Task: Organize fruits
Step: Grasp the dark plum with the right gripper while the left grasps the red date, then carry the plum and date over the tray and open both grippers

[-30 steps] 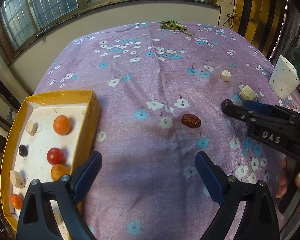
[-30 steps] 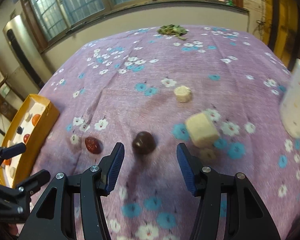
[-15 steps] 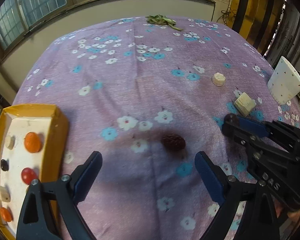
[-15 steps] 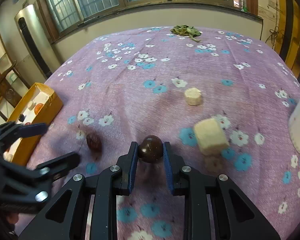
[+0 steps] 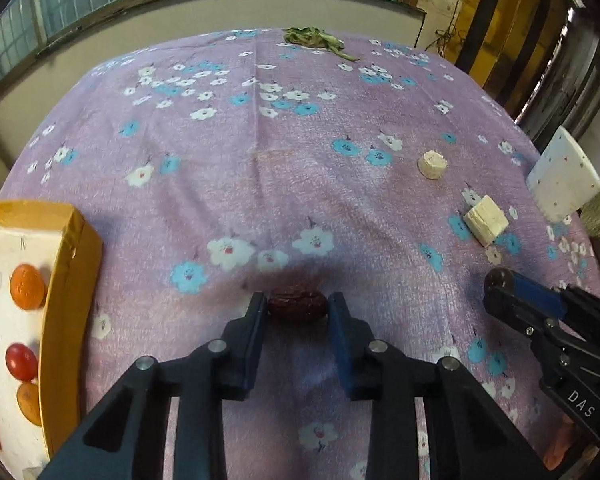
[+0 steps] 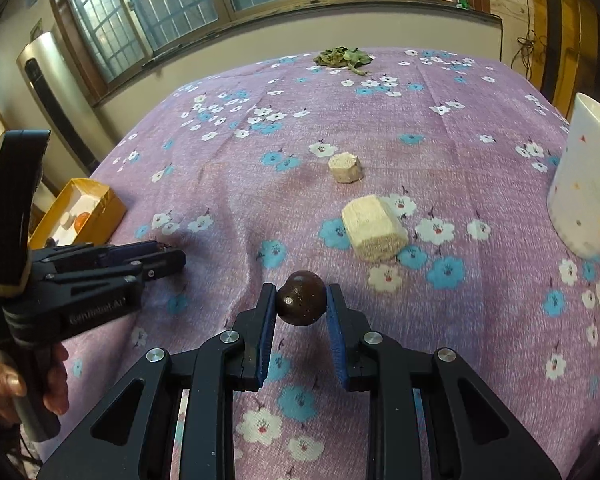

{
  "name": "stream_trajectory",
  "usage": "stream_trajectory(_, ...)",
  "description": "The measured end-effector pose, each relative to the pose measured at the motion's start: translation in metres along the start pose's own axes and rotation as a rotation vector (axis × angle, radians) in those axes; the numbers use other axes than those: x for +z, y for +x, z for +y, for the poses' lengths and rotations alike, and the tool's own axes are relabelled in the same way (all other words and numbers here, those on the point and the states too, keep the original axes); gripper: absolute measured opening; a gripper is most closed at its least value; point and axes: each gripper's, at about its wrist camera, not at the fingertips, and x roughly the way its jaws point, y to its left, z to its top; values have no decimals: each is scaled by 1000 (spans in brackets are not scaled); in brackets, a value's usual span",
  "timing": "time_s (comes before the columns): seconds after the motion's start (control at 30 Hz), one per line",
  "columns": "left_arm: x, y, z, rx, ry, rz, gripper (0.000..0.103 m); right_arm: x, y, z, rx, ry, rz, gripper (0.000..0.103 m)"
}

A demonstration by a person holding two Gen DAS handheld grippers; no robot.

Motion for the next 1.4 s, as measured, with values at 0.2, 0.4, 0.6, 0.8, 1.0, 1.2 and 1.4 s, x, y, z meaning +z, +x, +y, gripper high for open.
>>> stream_trajectory(0.2, -16, -24, 9, -36, -12, -22, 34, -9, -17, 11, -23, -17, -22, 24)
stream_trajectory(0.4, -35, -53, 17, -59, -13, -57, 34, -25, -31, 26, -49, -36, -32, 25)
stream_trajectory(0.6, -53, -74, 29, -57, -37, -70, 34, -44, -32, 52, -39, -58, -9, 25)
stream_trajectory(0.8, -70, -94, 48, -58, -76, -90, 34, -43, -30, 92, 3, -118, 3, 25)
stream_trajectory(1.0, -85, -118, 81, -27, -137, -121, 34, -34, -21, 145, 73, -207, 13, 24)
stream_trajectory(1.2, -102, -138, 133, 43, -247, -143, 34, -20, -5, 203, 163, -310, 32, 24)
stream_trajectory(1.4, -127, -148, 187, 139, -396, -139, 34, -4, 22, 263, 277, -408, 78, 24)
